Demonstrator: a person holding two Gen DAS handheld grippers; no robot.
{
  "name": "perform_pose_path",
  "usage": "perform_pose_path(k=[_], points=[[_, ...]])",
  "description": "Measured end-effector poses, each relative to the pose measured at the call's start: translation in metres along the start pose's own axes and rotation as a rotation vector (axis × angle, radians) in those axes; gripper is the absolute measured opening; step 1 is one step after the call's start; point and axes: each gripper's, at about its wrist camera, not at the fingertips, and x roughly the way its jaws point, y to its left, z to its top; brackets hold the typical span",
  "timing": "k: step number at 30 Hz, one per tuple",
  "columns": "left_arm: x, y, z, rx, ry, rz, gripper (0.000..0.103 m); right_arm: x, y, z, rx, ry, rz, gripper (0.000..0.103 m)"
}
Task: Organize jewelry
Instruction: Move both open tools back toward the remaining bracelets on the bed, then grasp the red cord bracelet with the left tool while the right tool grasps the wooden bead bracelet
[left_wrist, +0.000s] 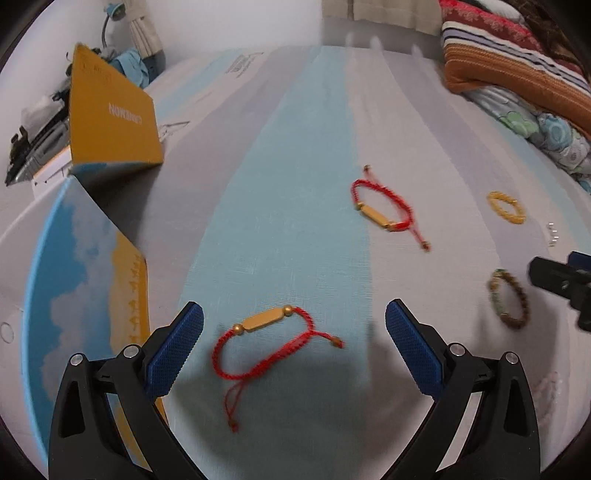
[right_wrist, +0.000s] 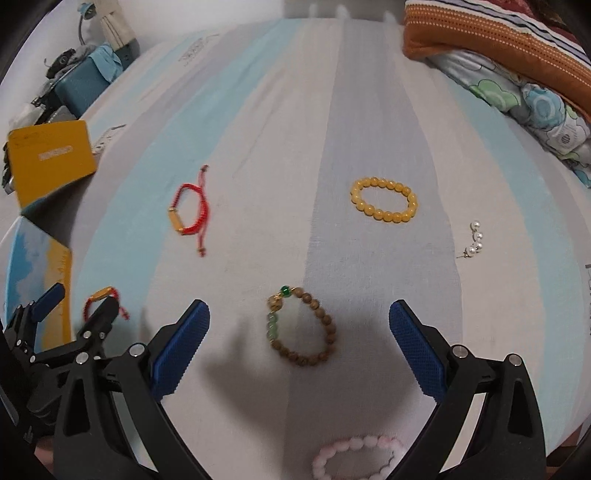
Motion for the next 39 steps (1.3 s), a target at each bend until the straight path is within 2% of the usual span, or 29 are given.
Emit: perform_pose_path(k=[4,9,11,15,17,18,20,21,22,24,26,27,29,30,37,38,39], points=[[0.018,0.013,0.000,-0.041,0.034,-0.024,0.097,0.016,-0.003,-0.002,0.026,0.026,0.025,0.094],[0.032,0.021,-0.001,-0.059,0.060,-0.019,0.096,0.044,0.002,-0.011,-0.014,0.056,-0.018,0.094],[0.037,0.022,-0.002,-0.057,0.070,-0.010,0.096,0.055,0.001,-0.015,-0.012,0.088,-0.032,0.089],[0.041,0.025,-0.004,-0.065,0.076,-0.029,0.096,0.055,0.005,-0.016,-0.029,0.083,-0.042,0.086],[0.041,0.024,-0.004,-0.058,0.075,-0.030,0.094,0.055,0.004,-0.016,-0.021,0.085,-0.044,0.076],[0.041,0.023,-0.005,-0.053,0.073,-0.030,0.090,0.056,0.006,-0.016,-0.019,0.086,-0.046,0.074],[0.040,0.021,-0.007,-0.045,0.071,-0.040,0.084,0.055,0.005,-0.016,-0.016,0.090,-0.050,0.063],[0.039,0.020,-0.007,-0.039,0.071,-0.049,0.076,0.055,0.004,-0.016,-0.013,0.092,-0.052,0.061],[0.038,0.019,-0.007,-0.035,0.073,-0.062,0.068,0.055,0.004,-0.016,-0.013,0.093,-0.053,0.053],[0.037,0.019,-0.007,-0.035,0.077,-0.078,0.058,0.055,0.003,-0.015,-0.013,0.094,-0.060,0.043],[0.037,0.018,-0.008,-0.028,0.077,-0.077,0.049,0.055,0.001,-0.015,-0.004,0.094,-0.063,0.028],[0.036,0.017,-0.008,-0.016,0.076,-0.086,0.033,0.055,0.000,-0.015,-0.001,0.094,-0.065,0.026],[0.034,0.014,-0.009,-0.008,0.077,-0.089,0.023,0.055,-0.002,-0.015,0.006,0.093,-0.064,0.016],[0.034,0.014,-0.008,-0.005,0.076,-0.089,0.016,0.054,-0.003,-0.015,0.010,0.093,-0.063,0.016],[0.023,0.015,-0.006,-0.020,0.070,-0.118,0.012,0.047,-0.008,-0.014,0.038,0.070,-0.046,0.014],[0.021,0.015,-0.005,-0.021,0.067,-0.122,0.012,0.045,-0.008,-0.013,0.042,0.068,-0.041,0.007],[0.019,0.015,-0.005,-0.020,0.064,-0.123,0.012,0.042,-0.007,-0.012,0.044,0.063,-0.039,0.007]])
